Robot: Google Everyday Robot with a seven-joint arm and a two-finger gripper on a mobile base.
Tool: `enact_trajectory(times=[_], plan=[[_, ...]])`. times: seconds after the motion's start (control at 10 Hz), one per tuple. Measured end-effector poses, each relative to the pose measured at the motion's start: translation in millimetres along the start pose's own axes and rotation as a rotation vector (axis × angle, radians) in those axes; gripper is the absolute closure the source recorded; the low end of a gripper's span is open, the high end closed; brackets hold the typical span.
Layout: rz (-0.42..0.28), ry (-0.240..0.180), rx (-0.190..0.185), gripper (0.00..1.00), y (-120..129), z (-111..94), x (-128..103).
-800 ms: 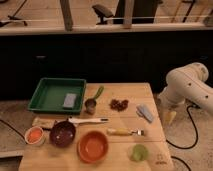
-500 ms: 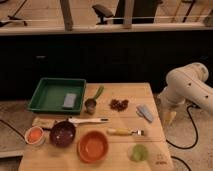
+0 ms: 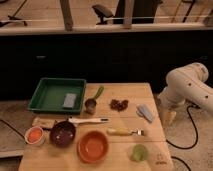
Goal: Place grapes in red bowl
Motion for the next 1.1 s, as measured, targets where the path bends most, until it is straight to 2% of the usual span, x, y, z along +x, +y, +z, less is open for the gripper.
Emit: enact_trajectory(times=[0.7,0.8,1.0,1.1], plan=[[-0.004,-0.003,0.007,0.20,-2.0,1.2,-2.0],[-0.018,-0.006,0.015,0.20,-6.7,4.4,-8.1],[-0.048,-0.019,0.034,0.20,-19.6,11.3,-36.6],[-0.053,-0.020,0.038,0.20,-21.7,13.2,-41.0]])
